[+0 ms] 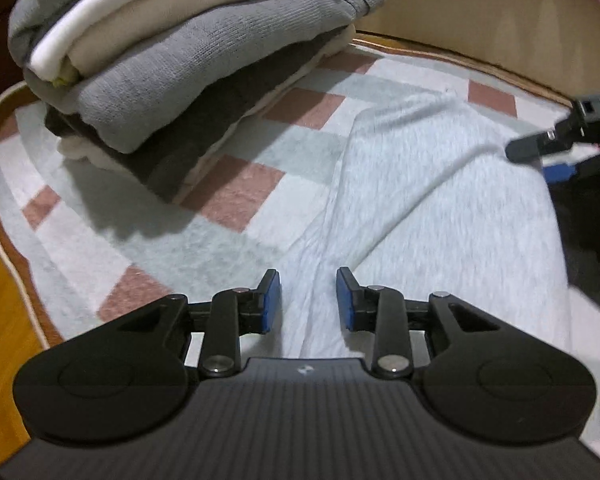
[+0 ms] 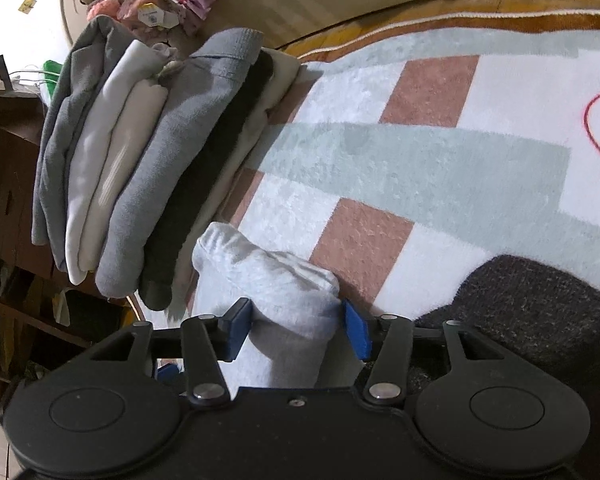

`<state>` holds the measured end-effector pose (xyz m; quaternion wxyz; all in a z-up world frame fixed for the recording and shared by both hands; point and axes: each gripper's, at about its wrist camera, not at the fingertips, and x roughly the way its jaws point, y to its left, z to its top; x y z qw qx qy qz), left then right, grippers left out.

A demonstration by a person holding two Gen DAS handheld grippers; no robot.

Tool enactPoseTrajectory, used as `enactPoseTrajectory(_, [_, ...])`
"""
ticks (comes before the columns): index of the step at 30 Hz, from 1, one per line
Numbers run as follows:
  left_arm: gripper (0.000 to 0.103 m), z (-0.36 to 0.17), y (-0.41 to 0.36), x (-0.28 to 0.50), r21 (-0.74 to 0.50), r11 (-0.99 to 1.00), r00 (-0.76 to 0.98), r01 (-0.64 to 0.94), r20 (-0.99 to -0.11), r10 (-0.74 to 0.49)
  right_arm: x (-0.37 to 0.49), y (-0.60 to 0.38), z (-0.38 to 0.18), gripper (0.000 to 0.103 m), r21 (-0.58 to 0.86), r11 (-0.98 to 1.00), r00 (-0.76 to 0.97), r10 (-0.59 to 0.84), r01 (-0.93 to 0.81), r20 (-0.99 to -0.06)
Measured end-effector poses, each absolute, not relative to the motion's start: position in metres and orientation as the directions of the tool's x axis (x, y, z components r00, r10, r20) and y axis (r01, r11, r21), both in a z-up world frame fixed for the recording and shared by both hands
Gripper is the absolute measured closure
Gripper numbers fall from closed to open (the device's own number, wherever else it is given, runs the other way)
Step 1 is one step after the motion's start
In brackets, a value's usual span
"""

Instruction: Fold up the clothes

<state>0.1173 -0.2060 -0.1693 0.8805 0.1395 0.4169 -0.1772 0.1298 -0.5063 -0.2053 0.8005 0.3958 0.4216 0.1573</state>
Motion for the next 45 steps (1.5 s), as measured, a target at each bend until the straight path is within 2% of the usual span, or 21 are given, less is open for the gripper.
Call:
enactPoseTrajectory(2, [0.072,-0.169,-0.201,0.112,0.094,0.901,0.585,0.424,-0.787,-0.193,0.130,-0.505,-0.206,0.046,0.771,0.631,0.591,0.591,0.086,-0.550])
enactPoseTrajectory(7, [0.072,-0.171,-0.175,0.098,-0.035,0.934,0.542,0.356,-0.806,-0.237,0.130,-0.500,-0.207,0.046,0.771,0.632,0.581,0.597,0.083,-0.552])
enactPoseTrajectory(15, [0.070,-0.172,-0.162,0.078,-0.040,0.934,0.565,0.355,-0.787,-0.248,0.124,-0.498,-0.211,0.046,0.800,0.588,0.565,0.623,0.118,-0.541])
enactPoseTrajectory(21, [0.067,-0.169,-0.166,0.068,0.051,0.914,0.582,0.403,-0.785,-0.213,0.106,-0.480,-0.222,0.044,0.856,0.494,0.475,0.723,0.153,-0.502])
enactPoseTrajectory(27, [0.065,-0.167,-0.150,0.066,-0.023,0.940,0.564,0.340,-0.795,-0.223,0.087,-0.443,-0.223,0.043,0.857,0.496,0.393,0.766,0.142,-0.509])
enactPoseTrajectory(30, [0.065,-0.168,-0.135,0.068,-0.143,0.942,0.548,0.304,-0.782,-0.296,0.080,-0.431,-0.221,0.042,0.854,0.505,0.377,0.773,0.122,-0.511])
enactPoseTrajectory(32, [0.065,-0.176,-0.114,0.073,-0.329,0.918,0.519,0.222,-0.757,-0.396,0.076,-0.425,-0.219,0.041,0.850,0.515,0.369,0.773,0.109,-0.515])
enactPoseTrajectory(34, [0.065,-0.182,-0.095,0.072,-0.463,0.879,0.512,0.115,-0.731,-0.452,0.074,-0.420,-0.214,0.041,0.849,0.522,0.366,0.777,0.080,-0.512])
enactPoseTrajectory(38, [0.062,-0.177,-0.083,0.056,-0.595,0.801,0.513,0.071,-0.667,-0.540,0.069,-0.409,-0.217,0.041,0.881,0.465,0.346,0.814,0.090,-0.466])
enactPoseTrajectory(40, [0.062,-0.177,-0.083,0.049,-0.637,0.770,0.502,0.035,-0.655,-0.565,0.068,-0.406,-0.221,0.041,0.876,0.471,0.353,0.806,0.102,-0.474])
enactPoseTrajectory(42, [0.061,-0.178,-0.082,0.042,-0.677,0.736,0.492,-0.012,-0.645,-0.585,0.065,-0.404,-0.222,0.049,0.863,0.495,0.367,0.788,0.102,-0.495])
enactPoseTrajectory(43, [0.060,-0.178,-0.082,0.038,-0.696,0.717,0.487,-0.035,-0.639,-0.596,0.064,-0.404,-0.221,0.063,0.859,0.502,0.377,0.779,0.106,-0.501])
enactPoseTrajectory(45, [0.057,-0.182,-0.082,0.030,-0.736,0.670,0.488,-0.098,-0.622,-0.612,0.061,-0.409,-0.220,0.070,0.885,0.445,0.406,0.790,0.136,-0.459])
